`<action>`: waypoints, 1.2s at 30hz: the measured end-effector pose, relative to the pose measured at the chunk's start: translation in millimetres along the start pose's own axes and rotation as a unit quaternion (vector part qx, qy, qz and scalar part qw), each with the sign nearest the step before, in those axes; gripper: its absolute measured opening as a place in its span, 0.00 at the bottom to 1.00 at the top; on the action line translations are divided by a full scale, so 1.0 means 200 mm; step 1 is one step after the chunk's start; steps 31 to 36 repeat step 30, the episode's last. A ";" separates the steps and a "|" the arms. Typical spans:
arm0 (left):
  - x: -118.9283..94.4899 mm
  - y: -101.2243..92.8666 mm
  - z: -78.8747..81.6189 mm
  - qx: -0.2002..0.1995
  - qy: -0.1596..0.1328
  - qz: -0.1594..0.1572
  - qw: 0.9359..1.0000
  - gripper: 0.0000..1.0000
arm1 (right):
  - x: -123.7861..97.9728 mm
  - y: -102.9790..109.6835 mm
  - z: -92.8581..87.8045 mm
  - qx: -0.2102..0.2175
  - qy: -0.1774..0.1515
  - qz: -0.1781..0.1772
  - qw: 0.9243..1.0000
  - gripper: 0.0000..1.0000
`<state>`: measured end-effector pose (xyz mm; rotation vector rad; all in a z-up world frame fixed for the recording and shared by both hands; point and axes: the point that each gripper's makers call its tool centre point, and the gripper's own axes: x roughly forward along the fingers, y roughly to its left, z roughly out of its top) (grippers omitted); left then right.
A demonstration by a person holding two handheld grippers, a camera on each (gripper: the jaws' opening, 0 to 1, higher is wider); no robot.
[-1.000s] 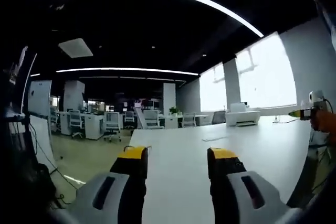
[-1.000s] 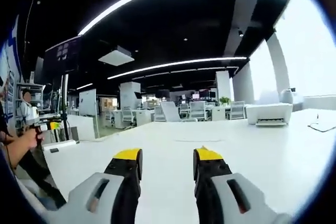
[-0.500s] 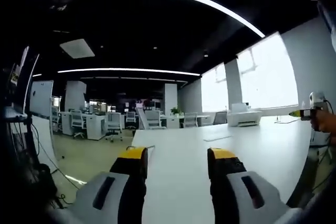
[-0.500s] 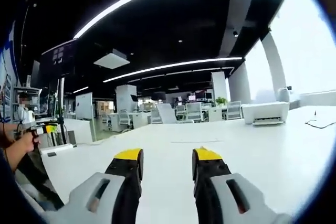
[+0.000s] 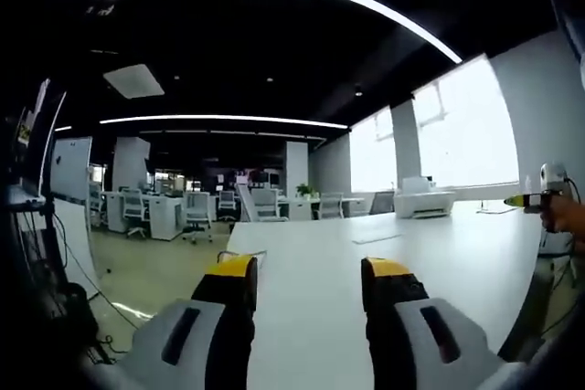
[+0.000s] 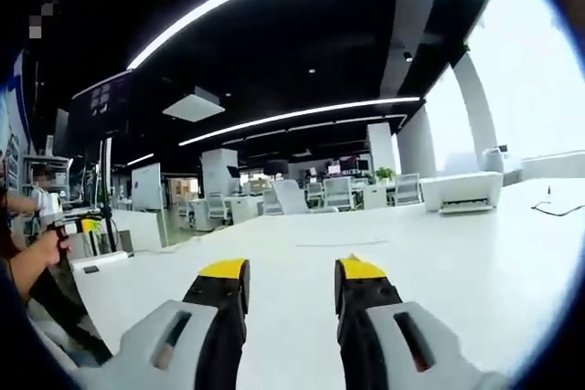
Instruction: Pick up the power strip scattered on the table, fix it on the side mounting bracket of the table, and press the switch
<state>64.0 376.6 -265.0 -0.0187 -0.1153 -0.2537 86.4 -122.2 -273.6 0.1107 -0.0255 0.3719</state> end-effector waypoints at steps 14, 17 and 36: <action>-0.01 0.03 -0.01 -0.004 0.000 0.003 1.000 0.50 | 0.01 0.02 0.00 0.008 -0.005 -0.002 1.000 0.33; -0.01 0.04 -0.01 -0.005 0.000 0.004 1.000 0.50 | 0.01 0.03 -0.01 0.007 0.000 -0.002 1.000 0.33; -0.04 0.11 -0.03 -0.009 0.003 0.014 1.000 0.49 | 0.04 0.06 0.00 0.001 0.000 -0.008 1.000 0.33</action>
